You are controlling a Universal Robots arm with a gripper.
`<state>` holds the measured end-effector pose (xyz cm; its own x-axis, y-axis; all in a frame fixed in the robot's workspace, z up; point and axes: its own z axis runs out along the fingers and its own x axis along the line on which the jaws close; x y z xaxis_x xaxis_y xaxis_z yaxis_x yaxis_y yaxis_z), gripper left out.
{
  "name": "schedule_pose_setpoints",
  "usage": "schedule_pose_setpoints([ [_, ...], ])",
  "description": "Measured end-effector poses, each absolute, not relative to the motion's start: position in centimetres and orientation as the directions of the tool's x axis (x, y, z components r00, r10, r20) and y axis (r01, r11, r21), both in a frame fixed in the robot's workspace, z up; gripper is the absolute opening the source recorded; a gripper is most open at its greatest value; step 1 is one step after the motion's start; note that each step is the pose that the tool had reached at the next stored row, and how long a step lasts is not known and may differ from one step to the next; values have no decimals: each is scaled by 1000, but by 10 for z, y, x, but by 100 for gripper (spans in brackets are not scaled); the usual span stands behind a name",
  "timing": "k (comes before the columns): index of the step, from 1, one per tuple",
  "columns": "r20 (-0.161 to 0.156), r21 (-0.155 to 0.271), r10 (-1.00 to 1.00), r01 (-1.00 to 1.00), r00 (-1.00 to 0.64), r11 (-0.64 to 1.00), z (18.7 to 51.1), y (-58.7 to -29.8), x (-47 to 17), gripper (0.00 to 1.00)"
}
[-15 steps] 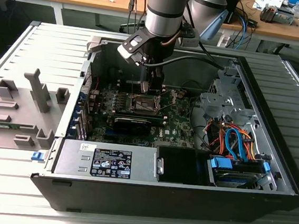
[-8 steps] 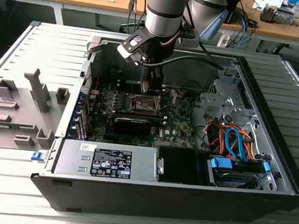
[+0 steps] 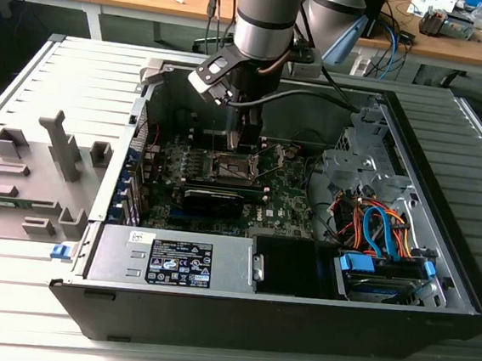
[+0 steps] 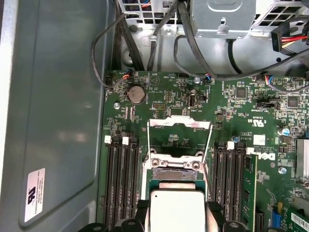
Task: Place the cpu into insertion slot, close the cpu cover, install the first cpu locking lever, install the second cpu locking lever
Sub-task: 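Place the cpu into insertion slot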
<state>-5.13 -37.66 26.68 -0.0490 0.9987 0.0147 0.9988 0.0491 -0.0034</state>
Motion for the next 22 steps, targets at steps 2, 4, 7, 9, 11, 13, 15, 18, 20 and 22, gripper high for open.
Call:
schedule_pose_setpoints([
  [2, 15, -3, 999, 999, -42, 42, 267, -377, -51, 55],
  [4, 15, -4, 999, 999, -33, 33, 266, -377, -51, 55],
  [7, 15, -3, 1000, 1000, -22, 22, 266, -377, -51, 55],
  [9, 15, -3, 1000, 1000, -13, 13, 266, -377, -51, 55],
  [11, 14, -3, 1000, 1000, -6, 6, 266, -377, -51, 55],
  [13, 14, -3, 1000, 1000, -6, 6, 266, -377, -51, 55],
  [15, 14, -4, 1000, 1000, -6, 6, 266, -377, -51, 55],
  [18, 14, -3, 1000, 1000, -6, 6, 265, -377, -51, 55],
  [20, 15, -3, 1000, 1000, -6, 6, 265, -377, -51, 55],
  [22, 15, -4, 1000, 1000, -6, 6, 265, -377, -51, 55],
])
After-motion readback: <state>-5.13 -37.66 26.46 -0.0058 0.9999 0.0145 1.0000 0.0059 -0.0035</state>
